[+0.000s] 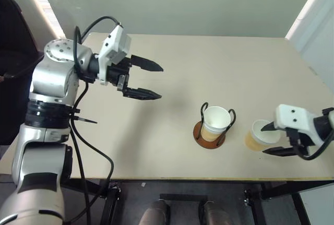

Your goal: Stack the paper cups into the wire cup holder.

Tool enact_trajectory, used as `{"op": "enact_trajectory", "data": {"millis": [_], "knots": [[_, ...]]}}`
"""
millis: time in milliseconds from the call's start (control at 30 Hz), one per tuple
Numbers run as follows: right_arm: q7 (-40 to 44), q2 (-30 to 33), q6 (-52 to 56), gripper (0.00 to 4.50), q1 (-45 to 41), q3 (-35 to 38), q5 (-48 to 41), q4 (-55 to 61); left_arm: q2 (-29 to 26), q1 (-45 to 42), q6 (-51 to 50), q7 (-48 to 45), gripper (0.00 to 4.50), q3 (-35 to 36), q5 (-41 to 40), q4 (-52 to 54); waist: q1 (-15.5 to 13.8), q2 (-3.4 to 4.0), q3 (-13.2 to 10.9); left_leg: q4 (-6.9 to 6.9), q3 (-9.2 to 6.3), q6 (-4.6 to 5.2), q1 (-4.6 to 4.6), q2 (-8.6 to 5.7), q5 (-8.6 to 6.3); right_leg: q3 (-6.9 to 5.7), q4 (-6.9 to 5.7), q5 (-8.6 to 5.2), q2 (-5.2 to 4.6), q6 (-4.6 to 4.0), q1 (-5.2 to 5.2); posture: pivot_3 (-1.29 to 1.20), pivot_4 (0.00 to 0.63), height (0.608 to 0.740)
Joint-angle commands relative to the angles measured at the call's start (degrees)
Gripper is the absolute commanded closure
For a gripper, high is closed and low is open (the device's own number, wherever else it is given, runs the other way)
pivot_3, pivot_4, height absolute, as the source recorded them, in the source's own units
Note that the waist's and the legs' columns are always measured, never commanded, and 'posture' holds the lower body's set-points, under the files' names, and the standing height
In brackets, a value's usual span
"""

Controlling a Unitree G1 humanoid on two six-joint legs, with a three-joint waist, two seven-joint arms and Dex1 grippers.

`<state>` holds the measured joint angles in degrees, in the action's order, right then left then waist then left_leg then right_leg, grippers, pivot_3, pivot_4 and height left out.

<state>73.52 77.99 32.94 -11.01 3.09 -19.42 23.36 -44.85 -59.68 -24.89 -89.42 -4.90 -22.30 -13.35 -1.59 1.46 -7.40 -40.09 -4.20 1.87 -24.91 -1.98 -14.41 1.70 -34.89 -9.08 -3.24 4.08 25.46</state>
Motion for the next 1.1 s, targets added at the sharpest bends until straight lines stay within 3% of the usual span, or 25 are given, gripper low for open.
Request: {"op": "enact_trajectory", "data": {"millis": [33,100,200,467,667,800,967,1100], "knots": [[-0.8,-0.6,-2.5,1.07,-2.1,-3.1,3.7,-0.9,-0.9,-0.4,-0.1,-0.4,0.03,0.6,-0.5,2.5,0.0,0.0,0.0,0.0,0.0,0.0,0.0,0.0,0.0,0.0,0.0,0.0,0.0,0.0,0.0,0.0,0.15,0.74],[-0.9,-1.6,-2.9,1.07,-2.8,-5.1,4.9,-0.9,-0.9,-0.3,-0.2,-0.3,0.03,0.6,-0.5,2.8,0.0,0.0,0.0,0.0,0.0,0.01,-0.01,0.0,0.0,0.0,0.0,0.01,0.0,0.01,0.0,0.0,0.15,0.74],[-0.7,-2.7,-2.7,1.7,-4.2,-6.6,5.6,-0.9,-1.1,-0.1,-0.3,-0.2,0.0,0.5,-0.5,3.2,0.1,0.0,0.0,0.0,0.0,0.01,0.0,0.0,0.0,0.0,0.0,0.01,0.0,0.01,0.0,0.0,0.15,0.74],[1.0,-2.3,-3.7,4.46,-5.2,-5.5,5.6,-2.0,-1.5,0.4,0.0,0.0,0.0,0.5,-0.3,3.6,0.1,0.0,0.0,0.0,-0.01,0.01,-0.01,0.0,-0.01,0.0,0.01,0.01,0.0,-0.01,0.0,0.0,0.15,0.74],[3.5,0.3,-4.3,4.46,-8.0,-1.2,3.9,-3.3,-1.5,0.9,0.3,0.2,0.0,0.4,-0.2,3.8,0.1,0.0,0.0,0.02,-0.01,-0.03,-0.01,0.0,-0.03,0.0,0.02,0.0,-0.01,-0.03,0.01,0.0,0.15,0.74],[7.1,1.6,-2.7,4.46,-20.3,-1.3,1.0,-4.7,-1.3,1.4,0.8,-0.2,0.0,0.0,-0.2,4.2,0.3,0.0,0.0,0.03,-0.01,-0.07,-0.01,0.01,-0.07,0.0,0.0,0.0,0.0,-0.08,0.03,0.0,0.15,0.74],[9.3,-4.8,2.3,4.46,-39.0,-8.9,0.2,-3.6,-0.7,2.7,0.2,-0.8,0.0,-0.9,-1.0,6.6,0.8,0.0,0.0,0.08,-0.08,-0.08,0.0,0.05,-0.07,-0.06,-0.02,0.01,0.07,-0.22,0.1,0.0,0.15,0.74],[10.5,-10.0,5.9,4.46,-46.7,-13.6,0.1,-1.9,-0.4,3.2,-0.3,-1.0,0.0,-1.4,-1.6,8.0,0.9,0.01,0.0,0.06,-0.16,-0.1,-0.03,0.05,-0.06,-0.09,-0.02,0.0,0.08,-0.26,0.12,0.0,0.15,0.74]]}}
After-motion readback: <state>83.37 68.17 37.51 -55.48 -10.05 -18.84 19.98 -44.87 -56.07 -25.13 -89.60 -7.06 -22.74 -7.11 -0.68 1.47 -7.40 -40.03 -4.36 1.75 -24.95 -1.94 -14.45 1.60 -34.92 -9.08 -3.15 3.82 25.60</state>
